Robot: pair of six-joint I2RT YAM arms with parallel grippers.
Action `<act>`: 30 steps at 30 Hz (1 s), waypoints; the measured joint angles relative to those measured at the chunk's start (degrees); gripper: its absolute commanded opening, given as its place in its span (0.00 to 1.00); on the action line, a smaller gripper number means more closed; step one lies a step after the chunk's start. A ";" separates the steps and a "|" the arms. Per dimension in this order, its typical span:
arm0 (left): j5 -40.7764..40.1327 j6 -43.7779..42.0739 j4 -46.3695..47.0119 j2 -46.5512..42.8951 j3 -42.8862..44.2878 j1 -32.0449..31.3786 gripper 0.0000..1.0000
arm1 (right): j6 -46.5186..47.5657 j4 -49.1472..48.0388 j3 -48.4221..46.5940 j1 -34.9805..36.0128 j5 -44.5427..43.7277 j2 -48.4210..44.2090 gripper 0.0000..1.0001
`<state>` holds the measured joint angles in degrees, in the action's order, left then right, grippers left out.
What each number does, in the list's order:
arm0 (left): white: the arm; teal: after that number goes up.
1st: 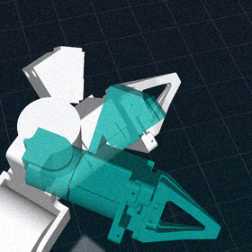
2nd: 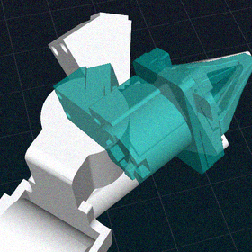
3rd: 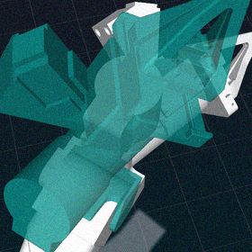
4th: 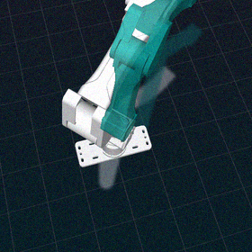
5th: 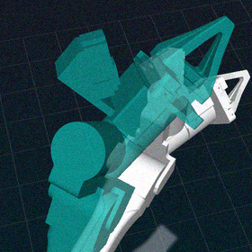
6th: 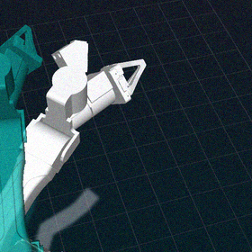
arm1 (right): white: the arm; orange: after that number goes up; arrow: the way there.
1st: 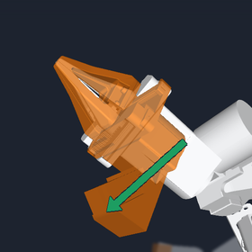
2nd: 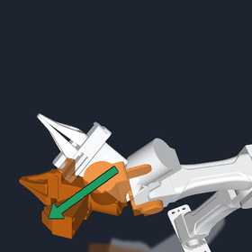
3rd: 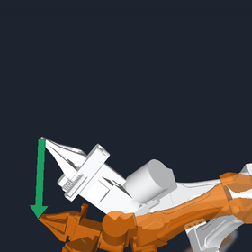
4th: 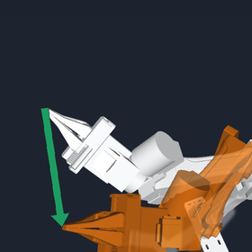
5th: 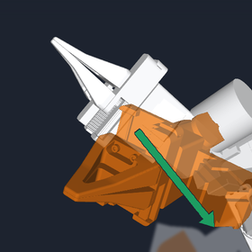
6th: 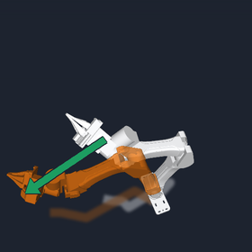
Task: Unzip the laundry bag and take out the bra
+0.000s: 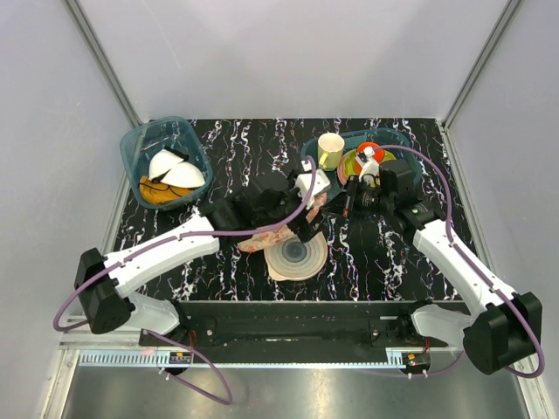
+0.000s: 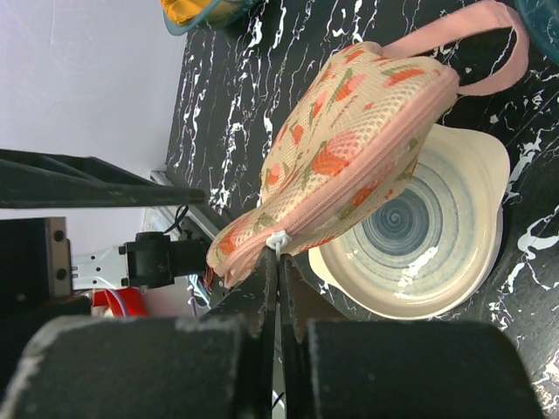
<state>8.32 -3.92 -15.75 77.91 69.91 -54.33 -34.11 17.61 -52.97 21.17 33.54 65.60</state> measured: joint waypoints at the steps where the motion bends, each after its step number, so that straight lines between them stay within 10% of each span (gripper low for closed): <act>1: -1.22 0.11 0.13 0.66 0.04 -0.74 0.84 | 0.02 0.33 -0.13 0.00 -0.02 0.00 0.00; 8: -9.11 -0.70 0.66 5.88 0.20 -1.42 0.60 | 0.70 1.90 -0.85 -0.02 -0.07 -0.07 0.00; 12: -11.93 -1.97 0.68 7.02 0.20 -1.42 0.00 | 1.07 2.32 -0.85 -0.02 -0.96 -0.37 0.00; 30: -10.19 -9.68 5.38 -12.02 -11.23 0.33 0.00 | 1.40 -8.04 0.11 -4.31 3.41 10.23 0.00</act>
<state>-1.87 -13.61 -10.37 65.89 58.67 -54.00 -32.71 9.56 -52.86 16.86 36.95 75.83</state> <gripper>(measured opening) 0.028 0.009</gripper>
